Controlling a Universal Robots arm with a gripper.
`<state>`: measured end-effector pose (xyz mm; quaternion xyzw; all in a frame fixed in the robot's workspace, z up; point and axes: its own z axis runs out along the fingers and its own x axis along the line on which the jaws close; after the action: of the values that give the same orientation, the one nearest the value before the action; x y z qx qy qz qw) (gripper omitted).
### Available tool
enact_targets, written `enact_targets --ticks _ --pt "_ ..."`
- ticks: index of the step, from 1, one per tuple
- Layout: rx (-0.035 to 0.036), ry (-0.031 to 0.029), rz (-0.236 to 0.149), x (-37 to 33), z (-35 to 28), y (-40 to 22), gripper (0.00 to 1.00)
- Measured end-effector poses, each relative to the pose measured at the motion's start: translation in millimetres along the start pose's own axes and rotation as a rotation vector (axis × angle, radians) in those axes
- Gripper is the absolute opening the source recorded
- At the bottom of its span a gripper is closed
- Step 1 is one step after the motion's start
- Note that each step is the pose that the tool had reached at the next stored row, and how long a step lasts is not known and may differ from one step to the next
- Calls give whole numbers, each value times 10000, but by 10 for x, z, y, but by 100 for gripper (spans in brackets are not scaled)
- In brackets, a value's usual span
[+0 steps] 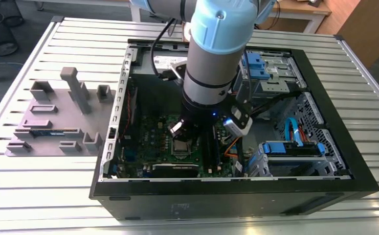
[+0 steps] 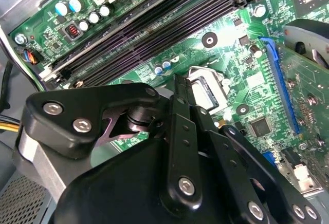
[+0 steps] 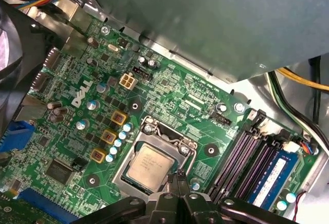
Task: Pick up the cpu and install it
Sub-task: 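Install the first cpu locking lever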
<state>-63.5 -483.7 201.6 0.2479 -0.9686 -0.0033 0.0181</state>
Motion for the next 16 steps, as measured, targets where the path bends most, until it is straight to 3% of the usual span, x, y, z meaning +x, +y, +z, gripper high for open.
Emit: enact_targets --ticks 16 --pt "32 18 311 14 25 -37 11"
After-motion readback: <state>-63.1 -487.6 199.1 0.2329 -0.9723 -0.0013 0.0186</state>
